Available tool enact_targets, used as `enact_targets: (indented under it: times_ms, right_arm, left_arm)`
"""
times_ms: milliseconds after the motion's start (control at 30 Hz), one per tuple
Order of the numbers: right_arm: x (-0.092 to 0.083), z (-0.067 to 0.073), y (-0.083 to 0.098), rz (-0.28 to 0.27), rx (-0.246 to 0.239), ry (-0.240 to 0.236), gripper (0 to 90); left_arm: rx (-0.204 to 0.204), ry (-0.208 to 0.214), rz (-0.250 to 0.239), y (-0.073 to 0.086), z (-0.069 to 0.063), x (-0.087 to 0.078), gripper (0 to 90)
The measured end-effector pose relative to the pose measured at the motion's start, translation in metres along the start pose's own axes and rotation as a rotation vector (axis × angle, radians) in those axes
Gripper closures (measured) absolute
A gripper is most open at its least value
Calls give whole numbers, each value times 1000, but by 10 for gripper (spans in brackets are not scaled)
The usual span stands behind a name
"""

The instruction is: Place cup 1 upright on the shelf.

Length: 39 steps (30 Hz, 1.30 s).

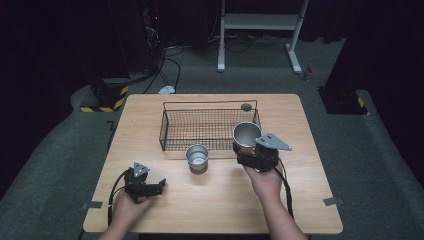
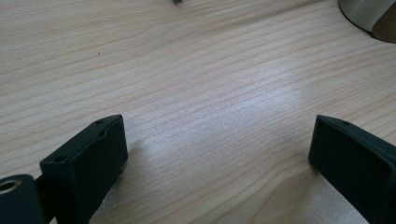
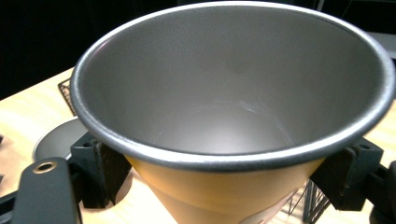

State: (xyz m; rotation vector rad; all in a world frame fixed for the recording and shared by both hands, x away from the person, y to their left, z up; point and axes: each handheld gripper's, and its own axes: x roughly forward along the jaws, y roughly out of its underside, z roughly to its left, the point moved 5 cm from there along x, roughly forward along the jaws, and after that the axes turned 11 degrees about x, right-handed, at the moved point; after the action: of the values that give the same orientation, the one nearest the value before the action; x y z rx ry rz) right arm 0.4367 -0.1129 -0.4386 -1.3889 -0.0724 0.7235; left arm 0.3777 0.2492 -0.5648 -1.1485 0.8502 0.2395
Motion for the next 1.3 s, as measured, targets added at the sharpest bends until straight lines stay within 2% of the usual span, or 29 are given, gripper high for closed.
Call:
enact_targets:
  times_ms: [367, 800, 1067, 1167, 1300]
  right_arm:
    - [20, -2, -16, 1, 10, 16, 163]
    - [46, -13, -33, 7, 22, 51, 163]
    - [63, -19, -38, 28, 36, 81, 163]
    - [66, -21, -40, 18, 44, 84, 164]
    - [75, -26, -41, 37, 52, 103, 164]
  left_arm:
    - [-1, 1, 0, 0, 0, 0, 47]
    - [-1, 1, 0, 0, 0, 0, 47]
    - [-1, 1, 1, 0, 0, 0, 47]
    - [-3, 1, -1, 0, 0, 0, 47]
    - [1, -1, 0, 0, 0, 0, 47]
